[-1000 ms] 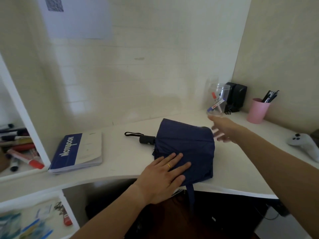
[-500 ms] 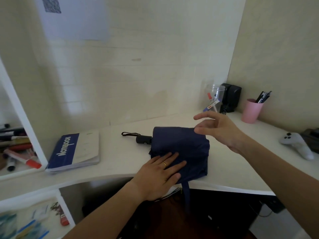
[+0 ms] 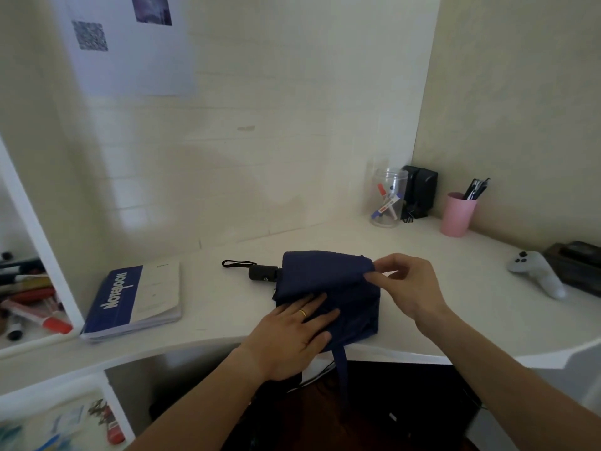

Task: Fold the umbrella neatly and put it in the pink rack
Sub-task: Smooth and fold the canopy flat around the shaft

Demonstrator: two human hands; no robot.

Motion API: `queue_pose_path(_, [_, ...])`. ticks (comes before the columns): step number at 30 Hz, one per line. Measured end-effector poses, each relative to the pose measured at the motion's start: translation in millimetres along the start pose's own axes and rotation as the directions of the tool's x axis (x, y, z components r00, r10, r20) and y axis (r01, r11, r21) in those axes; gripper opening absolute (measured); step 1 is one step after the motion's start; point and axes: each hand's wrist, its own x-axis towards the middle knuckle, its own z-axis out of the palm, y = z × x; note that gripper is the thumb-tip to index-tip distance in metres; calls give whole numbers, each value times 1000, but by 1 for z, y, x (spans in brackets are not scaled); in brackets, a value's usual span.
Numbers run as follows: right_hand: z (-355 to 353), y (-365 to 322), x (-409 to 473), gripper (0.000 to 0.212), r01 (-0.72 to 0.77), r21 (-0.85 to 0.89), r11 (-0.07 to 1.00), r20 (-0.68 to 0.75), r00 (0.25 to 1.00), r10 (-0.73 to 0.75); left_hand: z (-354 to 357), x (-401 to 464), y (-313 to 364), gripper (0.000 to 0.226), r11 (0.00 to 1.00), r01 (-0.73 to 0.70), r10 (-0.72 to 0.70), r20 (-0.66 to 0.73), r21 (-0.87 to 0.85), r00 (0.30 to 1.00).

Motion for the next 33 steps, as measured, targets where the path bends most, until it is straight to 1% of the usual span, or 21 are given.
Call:
queue_pose_path(2, [0, -3, -4, 11, 79, 62, 995, 77, 994, -84, -2, 1, 1, 55, 1000, -8, 8, -3, 7, 1000])
queue_pose_path(4, [0, -12, -8, 8, 113, 219, 969, 171, 974, -152, -2, 0, 0, 54, 1000, -4, 4, 6, -2, 1000])
queue_pose_path(5, [-1, -18, -10, 6, 127, 265, 956, 204, 962, -184, -2, -1, 0, 54, 1000, -2, 2, 5, -10, 1000])
queue_pose_path(7, [-1, -23, -8, 14, 141, 263, 955, 267, 940, -212, -1, -2, 0, 54, 1000, -2, 2, -9, -14, 1000])
queue_pose_path(9, [-3, -19, -5, 30, 69, 215, 974, 356, 923, -144, 0, -3, 1, 54, 1000, -8, 8, -34, 3, 999])
queue_pose_path(10, [-3, -15, -4, 43, 20, 171, 985, 376, 923, -84, 0, -3, 2, 53, 1000, -9, 10, -43, 12, 999])
queue_pose_path(11, [-3, -11, -5, 53, -6, 129, 992, 365, 930, -42, -1, -4, 3, 53, 1000, -12, 12, -48, 17, 999])
queue_pose_path(12, [-3, -7, -7, 56, -10, 111, 994, 337, 941, -28, -2, -4, 4, 53, 1000, -15, 16, -56, 18, 998])
queue_pose_path(14, [-1, -1, -14, 53, -22, 206, 978, 309, 950, -44, -3, -4, 5, 53, 1000, -19, 20, -72, 14, 997])
queue_pose_path(16, [0, 5, -18, 51, -57, 324, 944, 337, 940, -59, -3, -4, 5, 53, 1000, -20, 20, -67, 7, 998])
queue_pose_path(18, [0, 11, -19, 51, -100, 370, 924, 364, 930, -45, -1, -4, 3, 54, 1000, -10, 10, -56, -1, 998])
queue_pose_path(22, [-2, 23, -15, 47, -304, 460, 834, 396, 911, 113, 2, -5, 2, 55, 1000, 8, -9, -70, -4, 998])
queue_pose_path(23, [-1, 25, -15, 42, -310, 443, 842, 406, 906, 120, 2, -5, 2, 55, 1000, 9, -9, -70, 4, 997])
queue_pose_path(26, [2, 32, -17, 28, -228, 305, 925, 404, 910, 91, -2, -5, 3, 54, 1000, -1, -1, -76, -28, 997])
queue_pose_path(28, [4, 38, -16, 25, -204, 260, 944, 378, 921, 95, -5, -9, 1, 52, 992, 23, -36, -103, -120, 994])
queue_pose_path(29, [5, 41, -16, 25, -210, 255, 944, 367, 924, 106, -6, -12, -1, 49, 980, 65, -97, -167, -185, 981])
queue_pose_path(30, [5, 43, -16, 27, -217, 246, 945, 360, 925, 118, -8, -16, -1, 43, 945, 146, -225, -259, -293, 939])
queue_pose_path(31, [5, 44, -15, 29, -220, 234, 947, 357, 925, 127, -11, -18, -2, 35, 856, 227, -413, -351, -464, 840])
queue_pose_path(32, [5, 45, -14, 33, -221, 217, 951, 354, 925, 135, -17, -18, 1, 29, 692, 269, -619, -359, -670, 698])
queue_pose_path(33, [4, 46, -14, 35, -222, 206, 953, 352, 925, 140, -23, -16, 2, 27, 468, 268, -781, -252, -842, 572])
